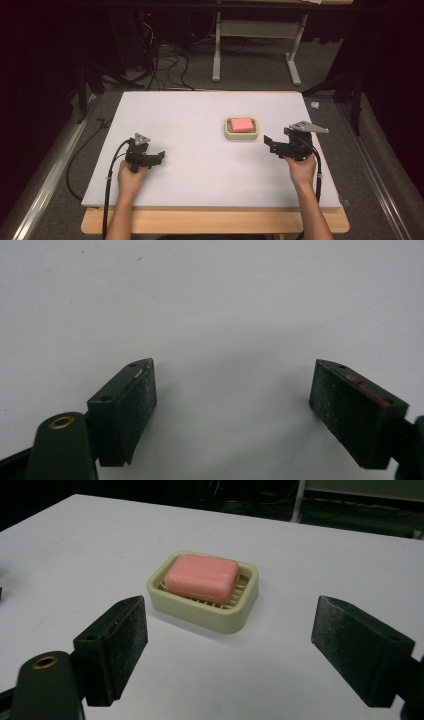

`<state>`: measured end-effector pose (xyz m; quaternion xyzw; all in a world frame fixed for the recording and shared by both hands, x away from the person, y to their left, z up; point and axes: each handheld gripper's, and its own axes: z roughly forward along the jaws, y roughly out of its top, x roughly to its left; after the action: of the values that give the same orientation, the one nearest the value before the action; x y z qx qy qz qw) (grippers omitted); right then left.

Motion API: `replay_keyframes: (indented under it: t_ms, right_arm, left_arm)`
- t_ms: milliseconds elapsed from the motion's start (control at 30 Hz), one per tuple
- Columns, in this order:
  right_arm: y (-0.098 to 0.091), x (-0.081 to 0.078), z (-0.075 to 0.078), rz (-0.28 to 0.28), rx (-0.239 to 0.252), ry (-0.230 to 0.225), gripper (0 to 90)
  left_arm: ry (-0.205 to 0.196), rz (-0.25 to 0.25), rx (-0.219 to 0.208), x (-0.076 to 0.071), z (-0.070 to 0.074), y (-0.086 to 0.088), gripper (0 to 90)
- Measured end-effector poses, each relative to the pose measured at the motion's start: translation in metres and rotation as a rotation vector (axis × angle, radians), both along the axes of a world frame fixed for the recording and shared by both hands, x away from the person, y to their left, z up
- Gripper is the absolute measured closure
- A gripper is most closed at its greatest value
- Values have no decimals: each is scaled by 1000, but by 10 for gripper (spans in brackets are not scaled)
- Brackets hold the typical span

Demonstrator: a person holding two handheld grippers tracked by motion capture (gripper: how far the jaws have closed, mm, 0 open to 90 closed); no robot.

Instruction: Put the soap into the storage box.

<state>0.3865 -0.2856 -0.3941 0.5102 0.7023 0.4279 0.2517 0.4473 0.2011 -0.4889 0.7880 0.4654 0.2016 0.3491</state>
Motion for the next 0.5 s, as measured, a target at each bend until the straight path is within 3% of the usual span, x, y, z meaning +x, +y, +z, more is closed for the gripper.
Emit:
replay_keyframes:
  t_ms: [500]
  right_arm:
    - [-12,-11,-10,-19,6,24,157]
  left_arm:
    - [1,0,0,0,0,0,193]
